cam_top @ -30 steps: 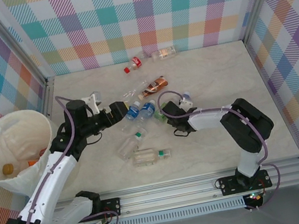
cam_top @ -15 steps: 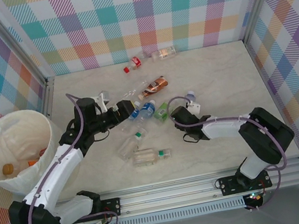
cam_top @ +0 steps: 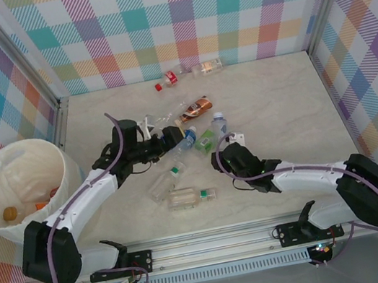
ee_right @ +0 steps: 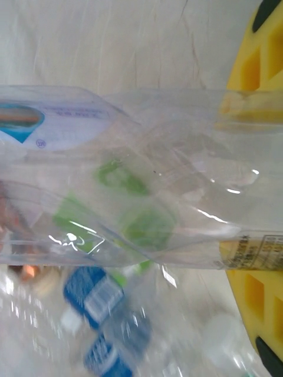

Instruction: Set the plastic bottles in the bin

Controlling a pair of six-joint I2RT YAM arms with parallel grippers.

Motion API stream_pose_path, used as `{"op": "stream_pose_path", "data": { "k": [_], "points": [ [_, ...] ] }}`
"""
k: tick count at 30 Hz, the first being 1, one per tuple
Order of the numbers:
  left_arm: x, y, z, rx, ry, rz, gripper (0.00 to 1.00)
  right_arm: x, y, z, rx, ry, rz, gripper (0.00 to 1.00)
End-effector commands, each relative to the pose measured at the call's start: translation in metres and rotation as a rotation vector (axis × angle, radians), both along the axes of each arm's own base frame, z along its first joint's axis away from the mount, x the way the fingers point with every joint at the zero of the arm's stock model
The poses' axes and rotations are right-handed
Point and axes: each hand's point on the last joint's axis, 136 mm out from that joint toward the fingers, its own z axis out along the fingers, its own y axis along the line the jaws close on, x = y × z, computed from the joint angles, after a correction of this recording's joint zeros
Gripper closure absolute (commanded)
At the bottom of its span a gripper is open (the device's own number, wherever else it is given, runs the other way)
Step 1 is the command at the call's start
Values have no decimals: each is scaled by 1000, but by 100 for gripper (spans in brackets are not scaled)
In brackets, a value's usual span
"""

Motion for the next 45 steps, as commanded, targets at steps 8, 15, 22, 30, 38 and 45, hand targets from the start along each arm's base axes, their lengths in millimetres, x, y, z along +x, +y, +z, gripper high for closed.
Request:
{"op": "stream_pose_path", "data": {
  "k": [8, 15, 22, 30, 38, 45],
  "points": [
    [16, -15, 12, -6, -60, 29, 0, -28, 75, 59, 203, -50, 399, 60],
    [19, -32, 21, -46, -61, -51, 0, -43, 102, 74, 263, -18, 547, 59],
    [16, -32, 26, -58, -88, -54, 2, -46, 118, 82, 285, -5, 621, 59],
    [14, -24, 21, -9, -99, -34, 20, -47, 132, 89, 316, 5, 672, 57],
    [13, -23, 19, -7, -92, -34, 42, -51, 135, 94, 326, 7, 704, 54],
    [13, -19, 23, 1, -105, -9, 48, -53, 134, 96, 334, 6, 707, 43]
  ]
}}
